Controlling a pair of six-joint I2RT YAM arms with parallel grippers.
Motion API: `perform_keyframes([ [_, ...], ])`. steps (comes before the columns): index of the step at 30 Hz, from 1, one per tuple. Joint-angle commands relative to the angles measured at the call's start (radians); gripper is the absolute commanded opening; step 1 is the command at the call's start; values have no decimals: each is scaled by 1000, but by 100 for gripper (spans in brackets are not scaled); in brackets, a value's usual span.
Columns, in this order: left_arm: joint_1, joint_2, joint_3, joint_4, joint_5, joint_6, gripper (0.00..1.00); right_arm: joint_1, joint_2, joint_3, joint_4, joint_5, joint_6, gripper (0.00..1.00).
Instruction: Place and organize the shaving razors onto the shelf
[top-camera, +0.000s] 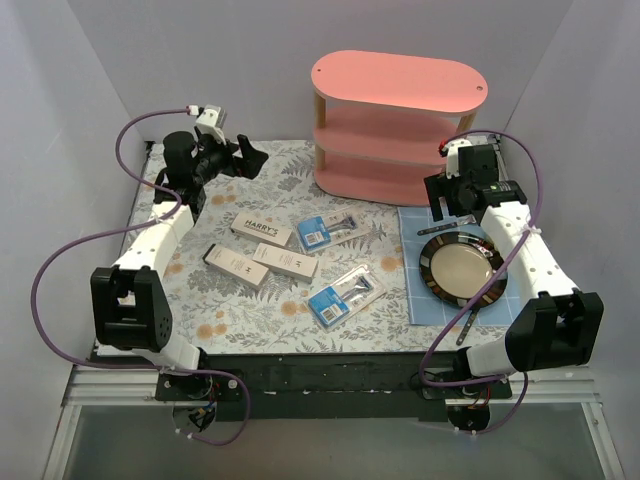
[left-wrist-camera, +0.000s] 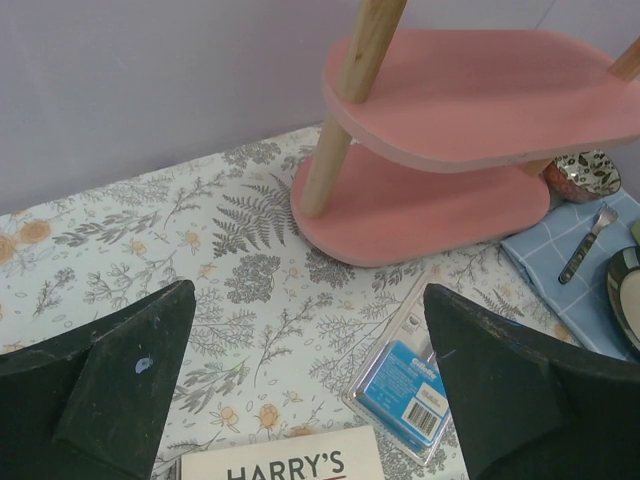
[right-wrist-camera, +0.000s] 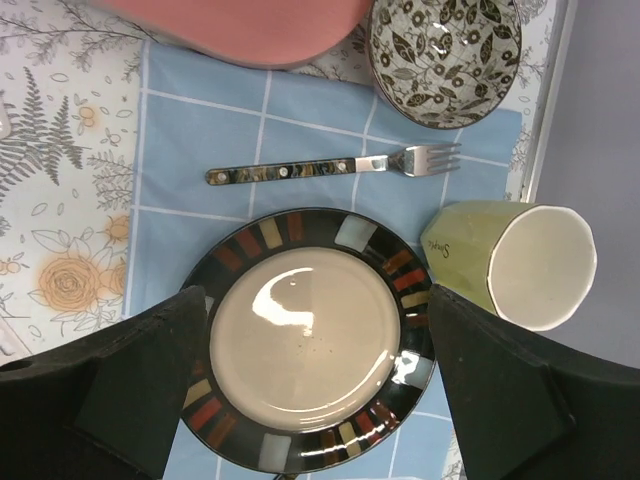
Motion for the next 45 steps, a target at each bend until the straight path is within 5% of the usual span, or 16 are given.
perform_keyframes([
  [1, -3, 42, 91, -92, 50, 24, 98, 1, -5, 63, 16, -76, -27, 99],
  [6, -9, 123, 126, -19, 64, 3, 98, -23, -44, 58, 57, -355, -123, 98],
  [10, -33, 205, 201, 50, 64, 21, 98, -31, -61, 72, 127, -425, -60, 99],
  [17, -76, 379, 371, 160, 134, 4, 85, -68, 1, 136, 157, -454, 74, 99],
  [24, -168, 533, 499, 326, 151, -45, 82, -169, 32, 197, 177, -462, 167, 98],
  [33, -245, 745, 720, 435, -95, -21, 71, -215, 97, 351, 17, -483, 75, 98],
  [45, -288, 886, 890, 440, -171, 36, 61, -313, 147, 349, -11, -451, 57, 97],
])
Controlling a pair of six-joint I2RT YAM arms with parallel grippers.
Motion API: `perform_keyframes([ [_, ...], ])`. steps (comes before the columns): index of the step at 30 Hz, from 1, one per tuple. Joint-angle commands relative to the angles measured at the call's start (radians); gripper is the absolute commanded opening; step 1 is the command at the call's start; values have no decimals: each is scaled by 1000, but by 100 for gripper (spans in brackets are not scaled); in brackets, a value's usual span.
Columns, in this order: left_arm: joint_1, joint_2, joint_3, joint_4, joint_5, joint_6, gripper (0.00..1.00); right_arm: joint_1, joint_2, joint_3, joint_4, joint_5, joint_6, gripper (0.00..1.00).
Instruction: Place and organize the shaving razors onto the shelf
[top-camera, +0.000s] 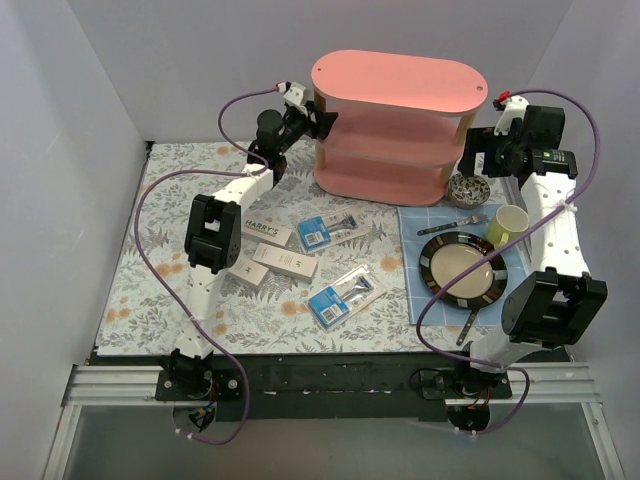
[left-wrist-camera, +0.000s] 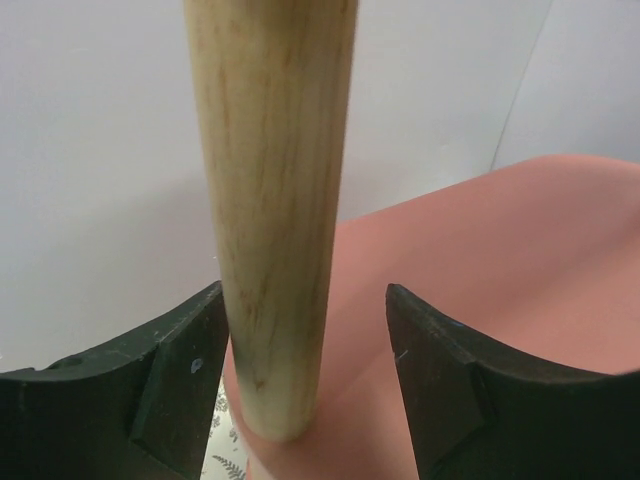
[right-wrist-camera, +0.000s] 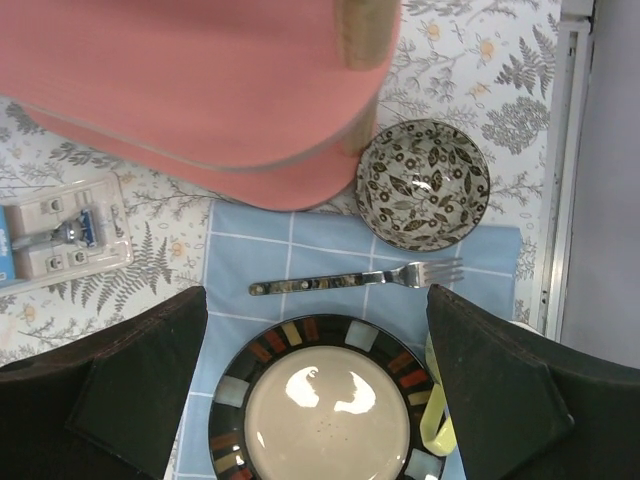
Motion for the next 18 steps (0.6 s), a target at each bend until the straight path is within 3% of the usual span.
perform_keyframes([
  [1, -13, -17, 48, 30, -58, 29, 58, -39, 8, 0, 9, -1, 8, 97],
  [3, -11, -17, 48, 39, -66, 34, 53, -48, 11, -9, 32, -17, 6, 97],
  [5, -11, -19, 51, 47, -91, 37, 42, -51, 23, -4, 51, -46, -12, 97],
  [12, 4, -33, 68, 39, -93, 46, 32, -51, 111, 97, 57, -77, -32, 95],
  [17, 41, -144, -55, 45, -95, 55, 27, -51, 158, 120, 97, -99, -7, 94],
  [18, 49, -160, -70, 39, -78, 58, 22, -51, 161, 118, 109, -108, -1, 94],
])
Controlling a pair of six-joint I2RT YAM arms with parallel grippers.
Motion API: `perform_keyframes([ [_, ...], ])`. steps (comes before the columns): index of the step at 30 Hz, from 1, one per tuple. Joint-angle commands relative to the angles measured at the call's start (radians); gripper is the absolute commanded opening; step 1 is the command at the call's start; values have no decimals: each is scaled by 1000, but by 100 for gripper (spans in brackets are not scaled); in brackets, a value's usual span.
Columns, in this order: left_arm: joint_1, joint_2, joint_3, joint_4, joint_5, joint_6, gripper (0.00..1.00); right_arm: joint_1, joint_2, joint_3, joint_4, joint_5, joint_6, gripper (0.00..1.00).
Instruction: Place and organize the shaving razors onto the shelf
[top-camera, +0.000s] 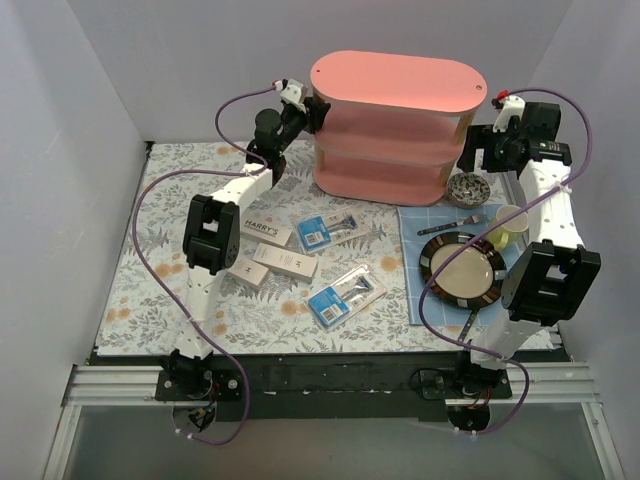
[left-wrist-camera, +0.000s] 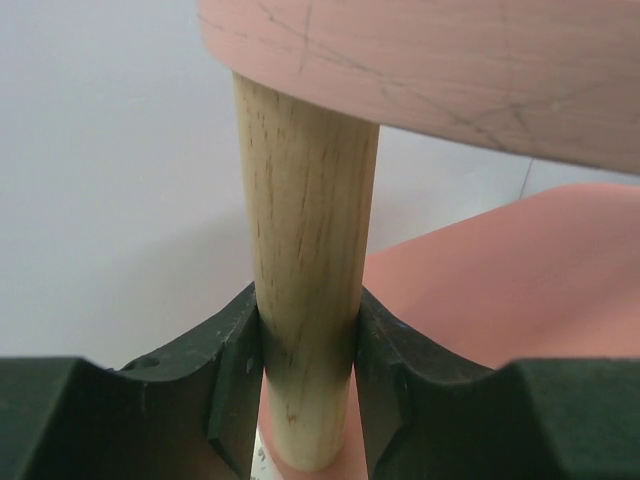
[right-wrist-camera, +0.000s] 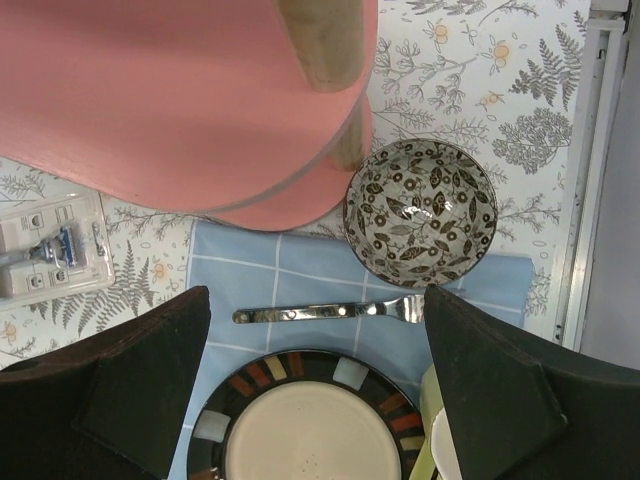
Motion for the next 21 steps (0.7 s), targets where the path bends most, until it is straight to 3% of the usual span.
perform_keyframes([
  [1, 56, -167, -91, 5, 3, 24, 21, -2, 9, 51, 92, -51, 22, 94],
  [13, 208, -425, -392, -56, 150, 80, 20, 3, -16, -47, 209, -235, 70, 87],
  [21, 314, -443, -371, -151, 168, 132, 24, 39, -34, -147, 321, -281, 127, 84],
])
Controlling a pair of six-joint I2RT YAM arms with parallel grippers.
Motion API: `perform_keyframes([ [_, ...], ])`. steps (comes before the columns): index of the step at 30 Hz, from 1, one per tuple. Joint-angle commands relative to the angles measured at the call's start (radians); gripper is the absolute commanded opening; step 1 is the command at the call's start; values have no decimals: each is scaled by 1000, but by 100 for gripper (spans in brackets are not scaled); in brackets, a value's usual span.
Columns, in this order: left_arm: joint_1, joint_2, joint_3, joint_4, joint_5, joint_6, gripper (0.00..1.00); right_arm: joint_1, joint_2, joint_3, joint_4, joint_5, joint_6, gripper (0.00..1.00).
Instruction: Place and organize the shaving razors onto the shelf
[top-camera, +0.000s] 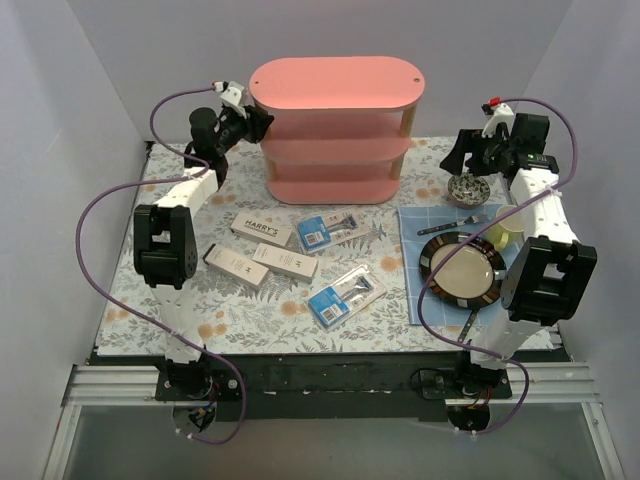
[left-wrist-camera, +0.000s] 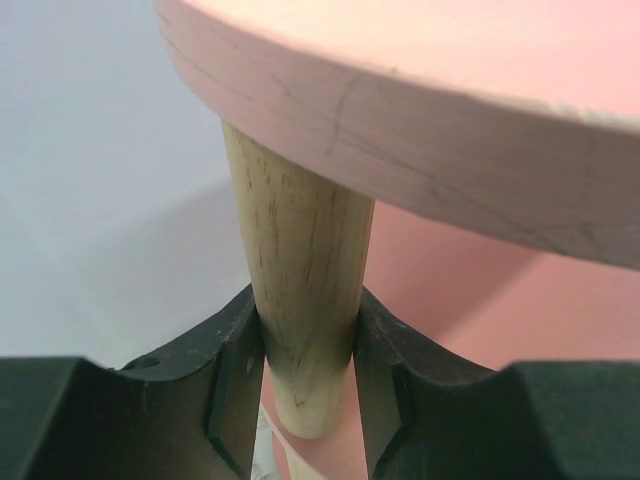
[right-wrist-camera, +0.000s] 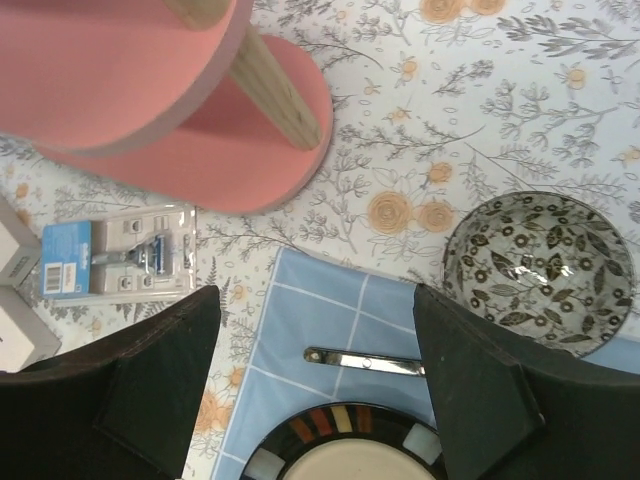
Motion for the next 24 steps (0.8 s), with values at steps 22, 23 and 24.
perform_keyframes([
  [22, 75, -781, -569, -417, -82, -230, 98, 153, -202, -175, -13, -90, -185, 86],
  [23, 75, -798, -575, -487, 17, -217, 98, 190, -222, -184, -38, -90, -227, 87],
  [24, 75, -806, -571, -549, 92, -193, 98, 221, -231, -199, -61, -95, -329, 87],
])
